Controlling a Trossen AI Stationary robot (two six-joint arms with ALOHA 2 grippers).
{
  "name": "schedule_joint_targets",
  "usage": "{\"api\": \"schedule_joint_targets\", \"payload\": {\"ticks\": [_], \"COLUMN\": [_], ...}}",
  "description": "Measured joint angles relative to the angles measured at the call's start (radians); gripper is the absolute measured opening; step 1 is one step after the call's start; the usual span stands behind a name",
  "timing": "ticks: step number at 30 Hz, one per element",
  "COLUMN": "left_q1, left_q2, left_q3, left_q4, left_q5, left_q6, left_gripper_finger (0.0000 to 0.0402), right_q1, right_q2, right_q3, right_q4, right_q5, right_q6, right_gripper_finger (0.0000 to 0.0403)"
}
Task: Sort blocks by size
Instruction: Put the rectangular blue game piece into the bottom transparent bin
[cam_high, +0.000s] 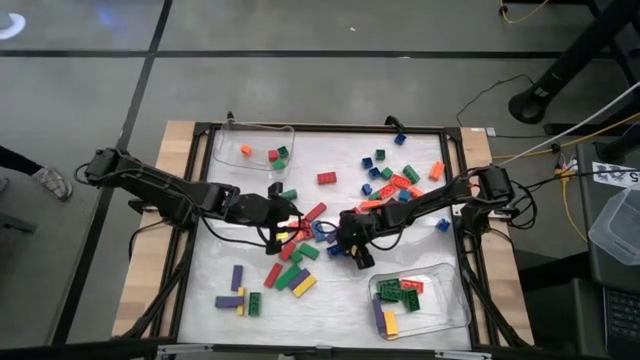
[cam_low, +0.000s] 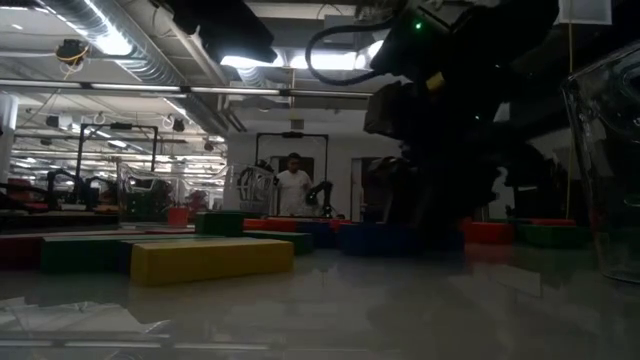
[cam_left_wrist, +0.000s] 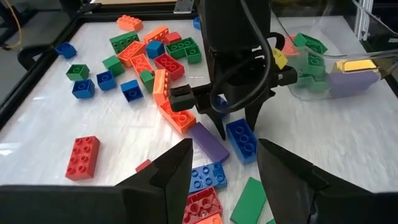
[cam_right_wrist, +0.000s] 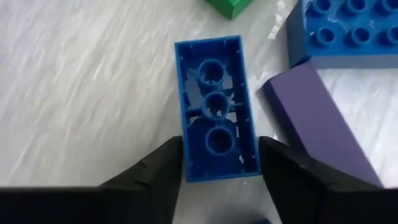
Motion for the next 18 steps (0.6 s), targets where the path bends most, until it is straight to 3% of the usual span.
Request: {"api": "schedule_joint_targets", "payload": {"ticks": [5,10,18], "left_q1": [0.000,0.000,-0.001], "left_q2": [0.000,0.000,0.001], "left_q3": [0.000,0.000,0.001], "left_q4": [-0.003,-0.016,-0.199], "left_q5": [0.000,0.000,0.005], "left_q6": [-0.080,-0.193,-0.253], "left_gripper_finger": [0.0166,0.0166,0.0166], "right_q1": [0.000,0.001,0.021], "right_q2": [0.004,-0.011,-0.048], "right_q3": [0.020,0.086,0.311], "right_q4": [-0.008,-0.131,-0.522], "right_q5": [0.003,-0.039,-0.182], "right_q6": [0.000,0.000,-0.003], "right_gripper_finger": [0.0139,0.0137,0.0165]}}
